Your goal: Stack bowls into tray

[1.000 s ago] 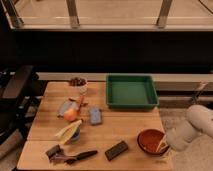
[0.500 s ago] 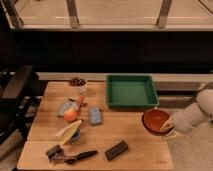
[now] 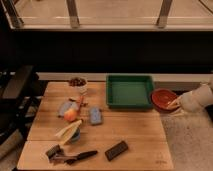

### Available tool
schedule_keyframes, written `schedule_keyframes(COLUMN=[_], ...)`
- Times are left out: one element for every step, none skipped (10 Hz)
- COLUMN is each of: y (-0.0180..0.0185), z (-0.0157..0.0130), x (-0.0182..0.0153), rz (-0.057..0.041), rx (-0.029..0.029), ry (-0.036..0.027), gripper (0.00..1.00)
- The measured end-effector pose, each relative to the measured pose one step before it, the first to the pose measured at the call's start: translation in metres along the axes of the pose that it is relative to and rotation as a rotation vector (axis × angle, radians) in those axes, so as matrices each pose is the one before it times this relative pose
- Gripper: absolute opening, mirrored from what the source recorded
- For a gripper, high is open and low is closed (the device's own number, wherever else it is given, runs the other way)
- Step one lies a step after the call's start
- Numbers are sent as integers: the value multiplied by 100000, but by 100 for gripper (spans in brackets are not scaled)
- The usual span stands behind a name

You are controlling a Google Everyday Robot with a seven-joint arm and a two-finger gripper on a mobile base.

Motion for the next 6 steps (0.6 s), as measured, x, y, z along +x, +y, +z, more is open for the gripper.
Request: schedule_keyframes(y=[-399,-213,-69,96,163,-233], z=[-232,146,-1,-19,-15,39], x=[299,-61,6,46,94,-25], rz=[404,-225,-33,108,125,-1747], rx=[432,-147,183,-17,68,1208], ry=[-28,-214,78,73,345,2031], gripper=[0,0,0,0,0,0])
